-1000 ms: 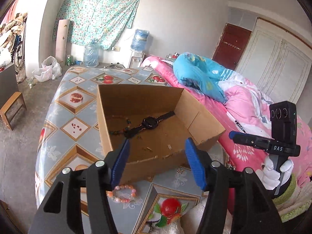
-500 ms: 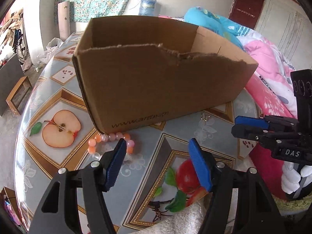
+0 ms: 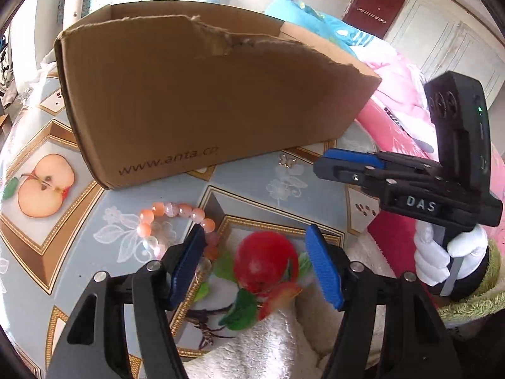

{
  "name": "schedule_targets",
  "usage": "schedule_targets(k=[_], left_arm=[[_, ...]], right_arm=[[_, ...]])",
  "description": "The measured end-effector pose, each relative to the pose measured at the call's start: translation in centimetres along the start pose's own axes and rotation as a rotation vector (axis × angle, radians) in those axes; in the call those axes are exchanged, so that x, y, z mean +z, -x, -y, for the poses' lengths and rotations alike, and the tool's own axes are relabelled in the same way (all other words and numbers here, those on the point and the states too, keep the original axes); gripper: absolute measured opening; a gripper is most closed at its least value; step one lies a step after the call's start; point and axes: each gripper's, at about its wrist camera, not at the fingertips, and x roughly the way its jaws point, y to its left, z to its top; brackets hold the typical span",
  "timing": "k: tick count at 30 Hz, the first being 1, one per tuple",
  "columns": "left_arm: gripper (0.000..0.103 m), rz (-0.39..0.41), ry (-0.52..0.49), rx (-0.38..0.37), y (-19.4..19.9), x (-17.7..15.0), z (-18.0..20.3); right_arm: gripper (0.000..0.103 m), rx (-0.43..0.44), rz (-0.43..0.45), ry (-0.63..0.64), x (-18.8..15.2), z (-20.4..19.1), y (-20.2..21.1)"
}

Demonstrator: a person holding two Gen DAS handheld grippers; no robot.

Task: Organize jewelry

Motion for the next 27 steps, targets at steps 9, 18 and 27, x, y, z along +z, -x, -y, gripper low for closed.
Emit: schedule_targets(k=[9,18,27], left_arm=[[0.064,0.01,-0.058,0.091,-0.3,-0.2,0.5],[0.066,0.021,-0.084,0.119,-0.5,-0.2,0.5],[0.072,0.019,-0.104,0.144,-1.2,0.2,1.4]], right_arm=[[0.028,-0.044,-0.002,0.089,0.5,-1.4,-2.8],[0.011,-0.128,-0.019,0.208,1.2,-3.3,-4.6],[0.01,-0.122,-0.075,0.173,0.4,-3.5,-4.0]])
